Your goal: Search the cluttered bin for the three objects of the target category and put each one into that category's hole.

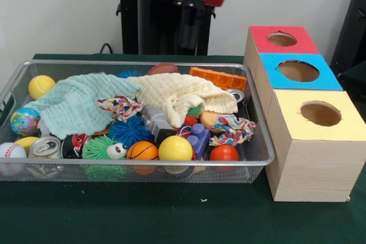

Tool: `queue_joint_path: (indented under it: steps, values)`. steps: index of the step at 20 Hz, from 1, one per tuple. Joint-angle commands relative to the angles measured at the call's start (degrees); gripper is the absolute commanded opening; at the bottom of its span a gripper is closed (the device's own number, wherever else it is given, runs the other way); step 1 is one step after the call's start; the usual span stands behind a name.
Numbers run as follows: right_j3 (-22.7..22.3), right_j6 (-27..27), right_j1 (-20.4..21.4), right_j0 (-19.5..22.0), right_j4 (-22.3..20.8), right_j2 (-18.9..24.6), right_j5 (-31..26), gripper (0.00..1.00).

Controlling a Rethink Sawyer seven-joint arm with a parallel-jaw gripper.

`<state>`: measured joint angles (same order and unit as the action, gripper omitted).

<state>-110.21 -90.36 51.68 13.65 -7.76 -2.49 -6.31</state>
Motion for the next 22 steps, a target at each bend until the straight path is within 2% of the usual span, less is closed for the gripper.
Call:
queue_joint_path:
  steps: [1, 7, 10, 13, 14, 16, 19, 22]
  values:
    - [-7.89, -6.27, 0.50, 8.38, -6.20, 9.54, 6.46, 0.00]
    - [-9.61, -6.91, 0.80, 9.92, -7.85, 7.97, 6.85, 0.00]
    - [-9.47, -5.92, 0.79, 9.31, -7.71, 6.60, 3.70, 0.00]
    - [-9.59, -7.03, 0.58, 9.01, -8.10, 6.31, 5.87, 0.00]
    - [-9.63, -7.40, 0.50, 8.90, -8.23, 6.21, 6.59, 1.00]
    - [-9.37, -7.93, 0.16, 7.85, -8.26, 4.45, 7.35, 1.00]
    - [-10.46, -7.46, 1.12, 9.13, -9.09, 6.05, 7.30, 1.00]
    - [-10.64, -6.49, 0.66, 8.45, -9.86, 4.05, 5.96, 1.00]
